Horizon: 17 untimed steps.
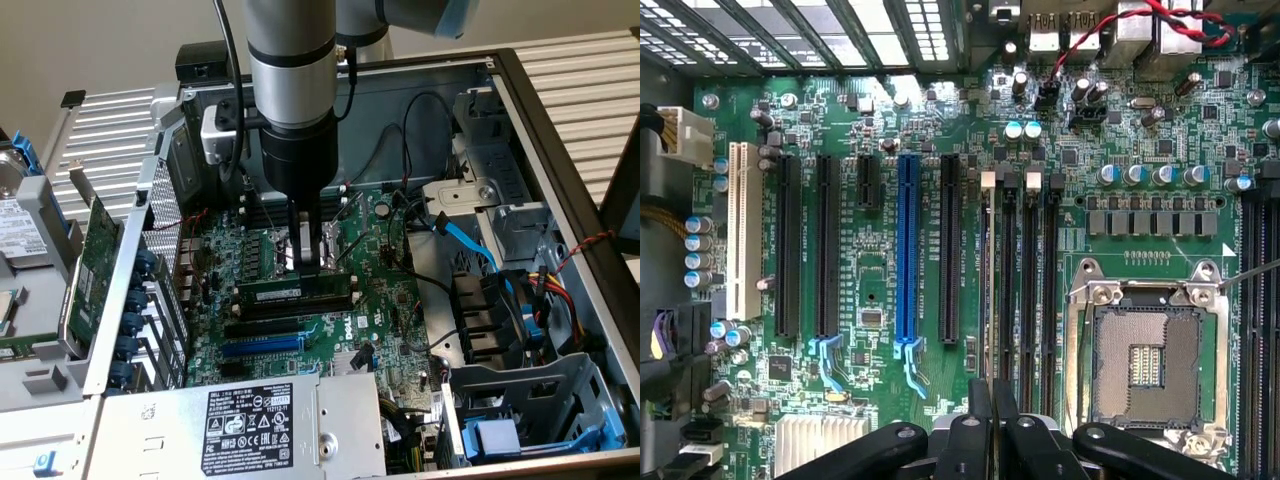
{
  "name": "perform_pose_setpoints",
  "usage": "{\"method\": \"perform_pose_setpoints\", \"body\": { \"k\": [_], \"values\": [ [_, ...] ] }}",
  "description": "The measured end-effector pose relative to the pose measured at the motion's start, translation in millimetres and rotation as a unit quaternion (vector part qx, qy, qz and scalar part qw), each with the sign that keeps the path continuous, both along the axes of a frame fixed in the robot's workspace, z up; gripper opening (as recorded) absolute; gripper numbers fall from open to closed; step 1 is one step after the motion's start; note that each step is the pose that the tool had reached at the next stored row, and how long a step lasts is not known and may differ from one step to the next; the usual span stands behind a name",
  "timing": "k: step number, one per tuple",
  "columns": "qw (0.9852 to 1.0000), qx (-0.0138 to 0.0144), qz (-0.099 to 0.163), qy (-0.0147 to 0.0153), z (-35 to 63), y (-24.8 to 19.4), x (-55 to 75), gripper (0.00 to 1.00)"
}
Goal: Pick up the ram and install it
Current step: 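Insert the ram into the slot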
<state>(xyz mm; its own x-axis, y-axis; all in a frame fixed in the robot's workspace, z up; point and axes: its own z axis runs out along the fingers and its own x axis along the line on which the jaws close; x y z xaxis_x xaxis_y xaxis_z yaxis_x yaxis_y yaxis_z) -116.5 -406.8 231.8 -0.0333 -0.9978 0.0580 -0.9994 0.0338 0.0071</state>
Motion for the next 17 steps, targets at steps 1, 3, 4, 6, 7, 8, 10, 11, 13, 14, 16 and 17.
{"method": "perform_pose_setpoints", "body": {
  "k": [1,3,4,6,7,8,10,11,13,14,16,17],
  "values": [
    [1.0000,0.0001,0.000,-0.0001,-0.1,0.0,0.4,0.13],
    [1.0000,-0.0001,0.000,0.0001,0.0,0.0,0.2,0.13],
    [1.0000,0.0000,0.000,0.0000,-0.1,-0.2,-0.1,0.13],
    [1.0000,0.0000,0.000,0.0000,-0.1,-0.2,-0.1,0.13],
    [1.0000,0.0000,0.000,0.0000,-0.1,-0.3,-0.1,0.13],
    [1.0000,0.0000,0.000,0.0000,-0.1,-0.3,-0.1,0.13],
    [1.0000,0.0000,0.000,0.0000,-0.2,-0.6,-0.1,0.13],
    [1.0000,-0.0001,0.000,-0.0002,-0.3,-0.6,0.0,0.13],
    [1.0000,0.0000,0.000,-0.0003,-0.6,-0.6,0.0,0.13],
    [1.0000,0.0000,0.000,-0.0003,-0.6,-0.7,0.0,0.13],
    [1.0000,-0.0001,0.000,-0.0003,-0.7,-0.7,0.0,0.13],
    [1.0000,0.0000,-0.001,-0.0008,-1.1,-0.7,0.0,0.13]
  ]
}}
